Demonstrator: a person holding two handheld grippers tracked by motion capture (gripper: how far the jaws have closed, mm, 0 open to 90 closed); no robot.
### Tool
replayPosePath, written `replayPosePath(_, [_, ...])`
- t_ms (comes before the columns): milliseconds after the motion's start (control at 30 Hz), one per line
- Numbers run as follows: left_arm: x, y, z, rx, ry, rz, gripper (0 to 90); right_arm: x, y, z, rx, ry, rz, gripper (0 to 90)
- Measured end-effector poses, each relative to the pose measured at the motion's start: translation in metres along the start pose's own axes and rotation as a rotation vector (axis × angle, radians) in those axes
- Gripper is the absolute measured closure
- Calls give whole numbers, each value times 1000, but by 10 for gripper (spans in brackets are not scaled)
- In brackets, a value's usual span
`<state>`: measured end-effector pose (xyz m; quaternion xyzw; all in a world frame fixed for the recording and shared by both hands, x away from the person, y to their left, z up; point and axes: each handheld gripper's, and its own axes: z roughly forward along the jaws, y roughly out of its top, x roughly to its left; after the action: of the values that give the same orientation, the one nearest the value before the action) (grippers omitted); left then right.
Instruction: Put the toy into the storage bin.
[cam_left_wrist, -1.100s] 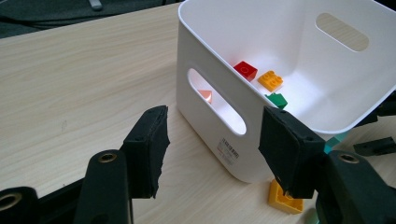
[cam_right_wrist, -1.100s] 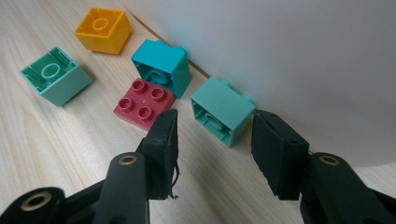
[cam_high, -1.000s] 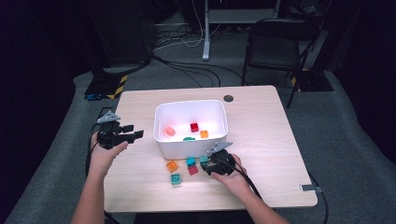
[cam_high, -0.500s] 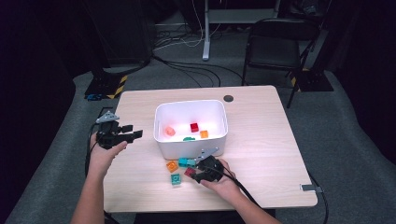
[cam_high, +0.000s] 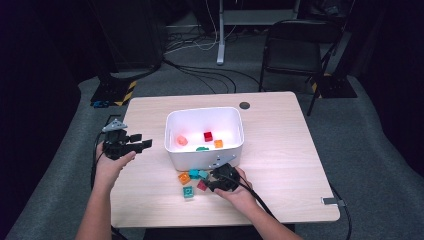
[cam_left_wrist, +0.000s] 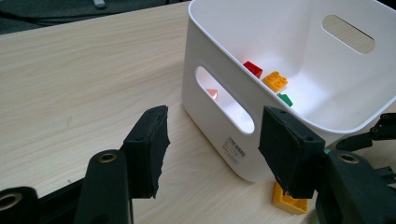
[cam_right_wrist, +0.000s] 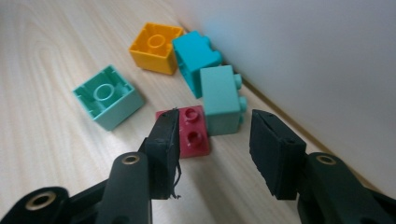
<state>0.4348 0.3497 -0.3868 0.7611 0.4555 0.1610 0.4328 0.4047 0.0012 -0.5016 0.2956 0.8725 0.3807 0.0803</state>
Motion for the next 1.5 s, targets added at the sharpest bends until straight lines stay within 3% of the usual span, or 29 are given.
replayPosePath(267, [2,0,-1,-3,-1,-3,420,-2,7,9,3,-8,-16,552])
replayPosePath(433, [2,0,-1,0,1,0,420,-3,8,12,18,-5,-20,650])
replayPosePath(533, [2,0,-1,-1,1,1,420,-3,7,13,23,-7,-26,661])
replayPosePath(967, [1,0,-1,0,4,-2,420,2,7,-1,27,-3,-70,671])
replayPosePath(1300, [2,0,-1,-1,5,-2,421,3,11,-18,12,21,-47,672])
replayPosePath(1500, [3,-1,-1,-13,11,-9,421,5,15,-25,19,36,-66,671])
